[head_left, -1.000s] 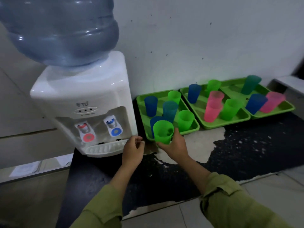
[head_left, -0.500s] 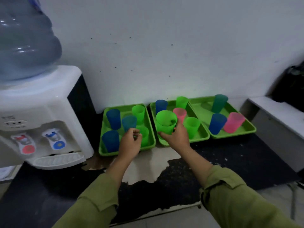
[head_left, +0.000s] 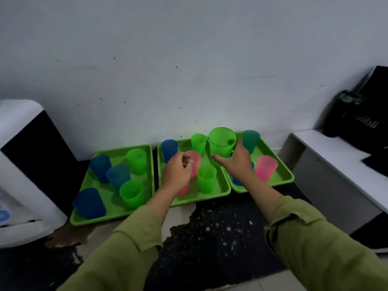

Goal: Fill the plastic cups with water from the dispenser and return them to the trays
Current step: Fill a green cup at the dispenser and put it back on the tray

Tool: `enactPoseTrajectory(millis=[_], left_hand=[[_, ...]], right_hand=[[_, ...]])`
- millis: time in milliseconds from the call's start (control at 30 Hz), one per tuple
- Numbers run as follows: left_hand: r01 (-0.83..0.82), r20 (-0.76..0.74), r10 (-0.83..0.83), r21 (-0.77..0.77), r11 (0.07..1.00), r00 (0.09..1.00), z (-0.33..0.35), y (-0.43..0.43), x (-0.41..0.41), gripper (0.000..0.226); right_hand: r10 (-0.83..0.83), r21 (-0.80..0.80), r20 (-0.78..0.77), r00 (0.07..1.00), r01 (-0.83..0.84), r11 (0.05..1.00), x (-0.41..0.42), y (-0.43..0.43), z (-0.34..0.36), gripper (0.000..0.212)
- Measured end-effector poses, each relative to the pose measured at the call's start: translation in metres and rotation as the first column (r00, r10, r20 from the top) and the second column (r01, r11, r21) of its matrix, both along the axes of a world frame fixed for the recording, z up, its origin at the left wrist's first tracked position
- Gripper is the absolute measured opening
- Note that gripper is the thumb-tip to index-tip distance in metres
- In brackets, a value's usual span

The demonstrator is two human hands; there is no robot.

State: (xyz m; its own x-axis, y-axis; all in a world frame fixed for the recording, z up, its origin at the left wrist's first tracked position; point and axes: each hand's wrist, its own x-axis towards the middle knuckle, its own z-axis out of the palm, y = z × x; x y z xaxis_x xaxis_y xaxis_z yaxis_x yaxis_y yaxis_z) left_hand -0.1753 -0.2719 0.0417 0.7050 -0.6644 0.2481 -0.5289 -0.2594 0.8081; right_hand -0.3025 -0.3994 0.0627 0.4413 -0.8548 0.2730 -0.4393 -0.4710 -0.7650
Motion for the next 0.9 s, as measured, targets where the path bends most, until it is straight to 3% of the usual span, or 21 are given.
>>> enactPoseTrajectory(millis=[233,433,667,900], left_hand=[[0.081,-0.006,-0.08,0.059,0.995,0.997,-0.005,-0.089,0.008,0.02],[0.183,-0.026,-0.182,0.262,0.947,0.983,-0.02,-0.154,0.004,0.031],[0.193,-0.093,-0.17,0.514,0.836,0.981,-0.049,-0.205,0.008,0.044],[0.145,-0.066,-0.137,0.687,0.712,0.988,-0.08,-0.232,0.012,0.058]], right_hand=[[-0.02,0.044,0.001,1.0,0.02,0.999,-0.001,-0.072,0.004,0.066],[-0.009,0.117,-0.091,0.996,0.019,0.993,0.004,-0.139,-0.01,0.069],[0.161,0.192,-0.192,0.968,-0.124,0.974,0.022,-0.208,-0.047,0.076],[0.31,0.286,-0.29,0.906,-0.227,0.931,0.056,-0.242,-0.088,0.078]])
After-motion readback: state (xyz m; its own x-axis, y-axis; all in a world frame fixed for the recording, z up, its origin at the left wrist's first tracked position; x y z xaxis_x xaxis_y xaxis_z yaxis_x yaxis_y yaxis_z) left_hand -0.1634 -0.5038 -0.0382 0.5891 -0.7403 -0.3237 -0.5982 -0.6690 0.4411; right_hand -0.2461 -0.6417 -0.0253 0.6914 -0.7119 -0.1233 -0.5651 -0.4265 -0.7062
